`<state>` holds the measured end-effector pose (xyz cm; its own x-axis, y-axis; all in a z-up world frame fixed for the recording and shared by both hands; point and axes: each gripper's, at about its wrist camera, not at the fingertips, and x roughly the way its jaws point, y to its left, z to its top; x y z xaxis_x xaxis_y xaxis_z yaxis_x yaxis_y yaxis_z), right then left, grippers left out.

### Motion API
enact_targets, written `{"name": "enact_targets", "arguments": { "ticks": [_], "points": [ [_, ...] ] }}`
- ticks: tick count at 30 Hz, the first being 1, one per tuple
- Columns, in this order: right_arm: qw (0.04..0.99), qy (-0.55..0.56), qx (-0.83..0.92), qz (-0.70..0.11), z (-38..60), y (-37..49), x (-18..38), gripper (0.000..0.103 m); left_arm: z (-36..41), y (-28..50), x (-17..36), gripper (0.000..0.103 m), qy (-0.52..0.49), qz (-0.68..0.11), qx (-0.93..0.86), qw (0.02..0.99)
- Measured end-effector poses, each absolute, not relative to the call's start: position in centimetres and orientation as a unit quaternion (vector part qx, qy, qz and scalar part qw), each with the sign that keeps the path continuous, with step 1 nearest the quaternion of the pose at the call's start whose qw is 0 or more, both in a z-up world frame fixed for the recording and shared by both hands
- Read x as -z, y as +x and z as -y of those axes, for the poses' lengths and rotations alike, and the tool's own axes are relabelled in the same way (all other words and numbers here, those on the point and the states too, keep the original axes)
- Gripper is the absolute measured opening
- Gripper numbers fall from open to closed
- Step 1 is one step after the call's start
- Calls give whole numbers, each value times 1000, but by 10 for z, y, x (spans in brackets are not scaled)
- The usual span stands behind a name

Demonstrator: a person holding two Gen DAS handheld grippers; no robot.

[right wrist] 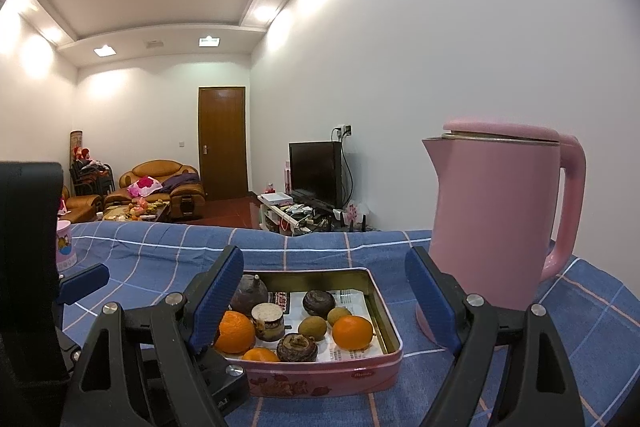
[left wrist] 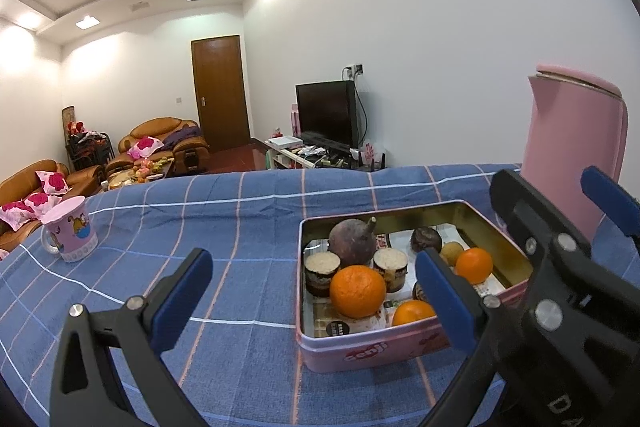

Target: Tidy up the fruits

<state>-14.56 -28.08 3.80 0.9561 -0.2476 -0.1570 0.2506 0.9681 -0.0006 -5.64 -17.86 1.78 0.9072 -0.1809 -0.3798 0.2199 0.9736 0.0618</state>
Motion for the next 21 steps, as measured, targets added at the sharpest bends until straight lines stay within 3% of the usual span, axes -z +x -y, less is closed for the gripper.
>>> {"name": "enact_targets", "arguments": {
  "ticks": [21],
  "points": [
    [986,21,152,-67,290,-153,-42,84,171,-52,-17,103,33,-190,98,976]
  ]
}}
